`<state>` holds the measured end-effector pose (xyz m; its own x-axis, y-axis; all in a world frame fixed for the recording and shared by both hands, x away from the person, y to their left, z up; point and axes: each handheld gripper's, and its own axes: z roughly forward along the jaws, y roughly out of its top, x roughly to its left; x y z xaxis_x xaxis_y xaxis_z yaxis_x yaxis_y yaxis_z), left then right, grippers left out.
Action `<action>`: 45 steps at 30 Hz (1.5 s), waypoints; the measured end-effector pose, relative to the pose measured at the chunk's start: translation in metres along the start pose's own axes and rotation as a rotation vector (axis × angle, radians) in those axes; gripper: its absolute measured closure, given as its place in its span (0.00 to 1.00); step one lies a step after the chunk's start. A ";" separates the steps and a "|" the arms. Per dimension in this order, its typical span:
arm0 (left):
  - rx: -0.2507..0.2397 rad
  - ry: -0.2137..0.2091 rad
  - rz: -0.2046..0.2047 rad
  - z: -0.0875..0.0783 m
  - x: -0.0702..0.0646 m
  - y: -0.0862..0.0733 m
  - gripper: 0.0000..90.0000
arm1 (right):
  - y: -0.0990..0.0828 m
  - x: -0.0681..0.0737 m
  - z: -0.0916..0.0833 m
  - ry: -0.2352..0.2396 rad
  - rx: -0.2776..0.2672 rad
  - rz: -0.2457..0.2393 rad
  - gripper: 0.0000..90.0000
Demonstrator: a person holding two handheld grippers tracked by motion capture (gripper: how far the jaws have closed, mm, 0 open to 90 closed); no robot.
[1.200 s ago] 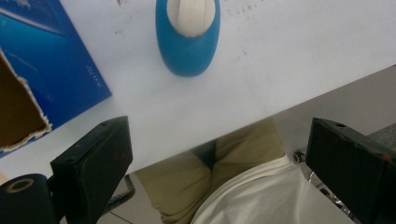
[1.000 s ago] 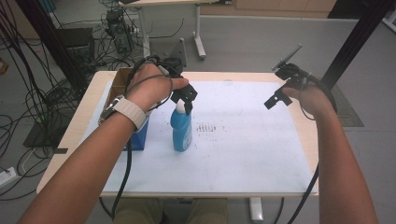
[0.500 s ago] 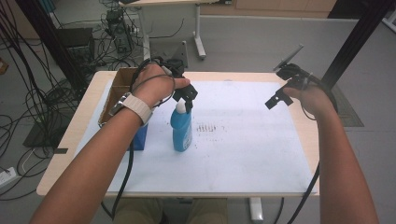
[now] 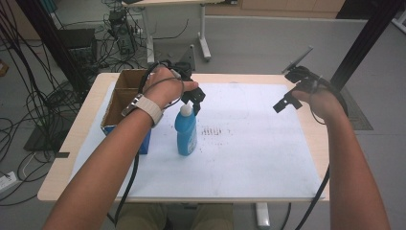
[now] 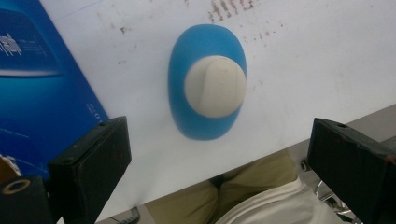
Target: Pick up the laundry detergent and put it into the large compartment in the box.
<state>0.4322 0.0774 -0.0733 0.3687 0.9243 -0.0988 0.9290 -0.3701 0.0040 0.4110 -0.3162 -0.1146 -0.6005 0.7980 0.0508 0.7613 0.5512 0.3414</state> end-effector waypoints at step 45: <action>0.003 0.029 -0.043 0.024 -0.009 0.016 0.09 | -0.009 -0.004 0.004 0.011 -0.009 0.005 0.09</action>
<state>0.4428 0.0614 -0.0960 0.3294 0.9416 -0.0700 0.9438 -0.3305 -0.0030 0.4071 -0.3235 -0.1214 -0.5993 0.7980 0.0633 0.7624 0.5449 0.3491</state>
